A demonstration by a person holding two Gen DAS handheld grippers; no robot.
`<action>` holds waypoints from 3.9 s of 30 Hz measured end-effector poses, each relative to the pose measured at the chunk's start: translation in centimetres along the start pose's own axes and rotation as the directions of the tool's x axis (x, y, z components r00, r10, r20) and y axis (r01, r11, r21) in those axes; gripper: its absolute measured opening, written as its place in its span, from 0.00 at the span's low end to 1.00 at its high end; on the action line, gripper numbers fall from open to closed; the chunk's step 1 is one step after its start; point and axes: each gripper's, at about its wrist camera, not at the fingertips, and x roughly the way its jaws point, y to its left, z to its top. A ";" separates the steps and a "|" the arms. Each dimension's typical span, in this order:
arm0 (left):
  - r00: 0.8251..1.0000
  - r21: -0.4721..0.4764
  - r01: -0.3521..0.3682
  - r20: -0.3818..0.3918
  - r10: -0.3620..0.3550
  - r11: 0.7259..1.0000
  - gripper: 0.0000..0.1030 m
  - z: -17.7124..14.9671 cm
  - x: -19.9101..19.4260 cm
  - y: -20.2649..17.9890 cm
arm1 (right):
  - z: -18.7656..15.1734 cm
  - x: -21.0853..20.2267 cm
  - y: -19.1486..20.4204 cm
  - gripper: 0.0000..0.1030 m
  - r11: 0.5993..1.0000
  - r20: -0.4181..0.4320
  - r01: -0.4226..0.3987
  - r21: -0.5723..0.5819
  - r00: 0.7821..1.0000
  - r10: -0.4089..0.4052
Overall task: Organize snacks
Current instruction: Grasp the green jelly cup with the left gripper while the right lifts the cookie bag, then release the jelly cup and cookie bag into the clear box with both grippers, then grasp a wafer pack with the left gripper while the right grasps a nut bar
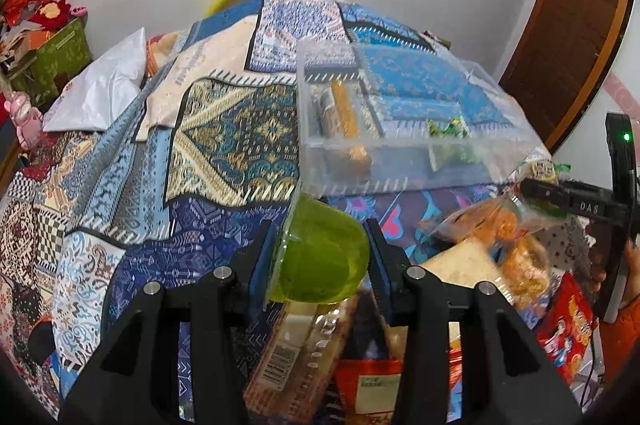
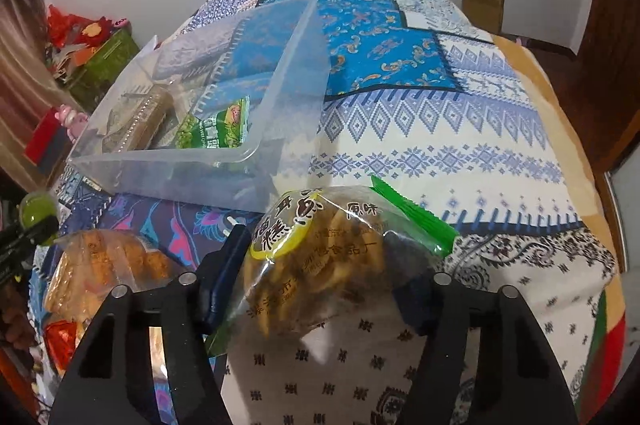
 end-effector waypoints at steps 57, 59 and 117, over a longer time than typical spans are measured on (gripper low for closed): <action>0.997 0.120 0.052 0.045 -0.058 0.991 0.54 9.6 4.6 -7.4 | 6.7 -0.5 6.6 0.65 0.980 0.092 0.007 -0.197 0.996 0.011; 0.997 0.117 0.045 0.063 -0.052 0.992 0.57 9.6 3.5 -7.1 | 6.5 -1.8 6.7 0.67 0.981 0.113 0.003 -0.193 0.993 0.019; 0.994 0.011 -0.044 -0.104 0.045 0.999 0.44 -5.3 1.4 1.6 | -4.7 -2.2 6.9 0.69 0.993 -0.036 -0.083 -0.086 0.996 0.080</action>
